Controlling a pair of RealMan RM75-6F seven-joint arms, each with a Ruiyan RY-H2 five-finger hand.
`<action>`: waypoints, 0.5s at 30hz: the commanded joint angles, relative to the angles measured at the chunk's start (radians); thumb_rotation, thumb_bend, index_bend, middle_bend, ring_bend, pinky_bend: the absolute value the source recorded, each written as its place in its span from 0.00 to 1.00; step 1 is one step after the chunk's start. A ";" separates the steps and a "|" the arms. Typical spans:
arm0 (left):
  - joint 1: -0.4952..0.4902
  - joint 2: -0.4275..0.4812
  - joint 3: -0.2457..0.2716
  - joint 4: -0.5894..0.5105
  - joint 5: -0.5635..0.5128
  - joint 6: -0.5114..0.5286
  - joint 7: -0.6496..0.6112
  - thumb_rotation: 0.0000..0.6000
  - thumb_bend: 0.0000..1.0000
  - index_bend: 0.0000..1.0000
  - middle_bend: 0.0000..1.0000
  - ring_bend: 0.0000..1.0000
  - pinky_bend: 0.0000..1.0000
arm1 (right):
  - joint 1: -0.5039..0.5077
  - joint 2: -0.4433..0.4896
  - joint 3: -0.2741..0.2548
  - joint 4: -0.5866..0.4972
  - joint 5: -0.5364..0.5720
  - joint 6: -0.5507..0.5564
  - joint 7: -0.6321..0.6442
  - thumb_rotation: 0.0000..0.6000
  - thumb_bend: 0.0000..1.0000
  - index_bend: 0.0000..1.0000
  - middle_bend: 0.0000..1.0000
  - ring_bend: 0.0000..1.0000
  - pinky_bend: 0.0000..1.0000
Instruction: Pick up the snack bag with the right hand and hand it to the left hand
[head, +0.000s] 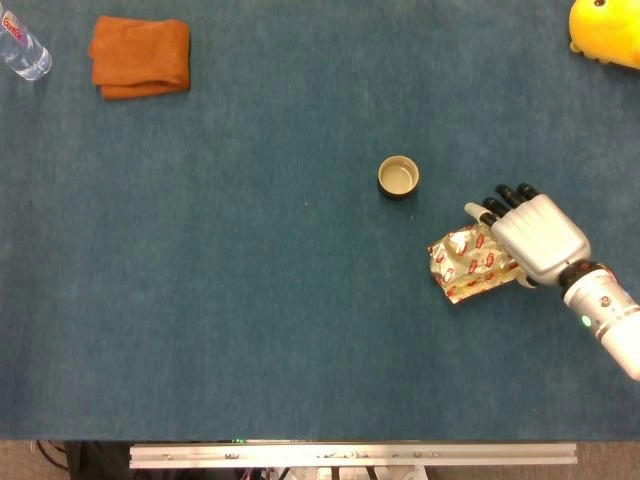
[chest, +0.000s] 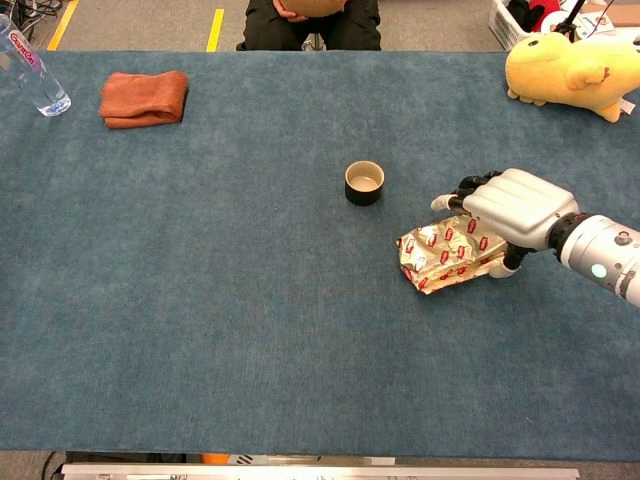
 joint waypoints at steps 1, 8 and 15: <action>0.000 0.001 -0.001 0.000 0.000 0.000 -0.003 1.00 0.25 0.30 0.23 0.17 0.26 | 0.004 -0.006 -0.008 0.005 0.004 0.003 -0.005 1.00 0.01 0.21 0.25 0.14 0.22; 0.005 0.003 0.000 -0.002 0.004 0.006 -0.007 1.00 0.25 0.30 0.23 0.17 0.26 | 0.009 -0.005 -0.022 -0.005 -0.002 0.030 -0.002 1.00 0.01 0.21 0.26 0.14 0.22; 0.008 0.004 0.001 0.001 0.004 0.006 -0.009 1.00 0.25 0.30 0.23 0.17 0.26 | 0.019 -0.012 -0.037 0.002 0.015 0.028 -0.012 1.00 0.01 0.21 0.26 0.14 0.22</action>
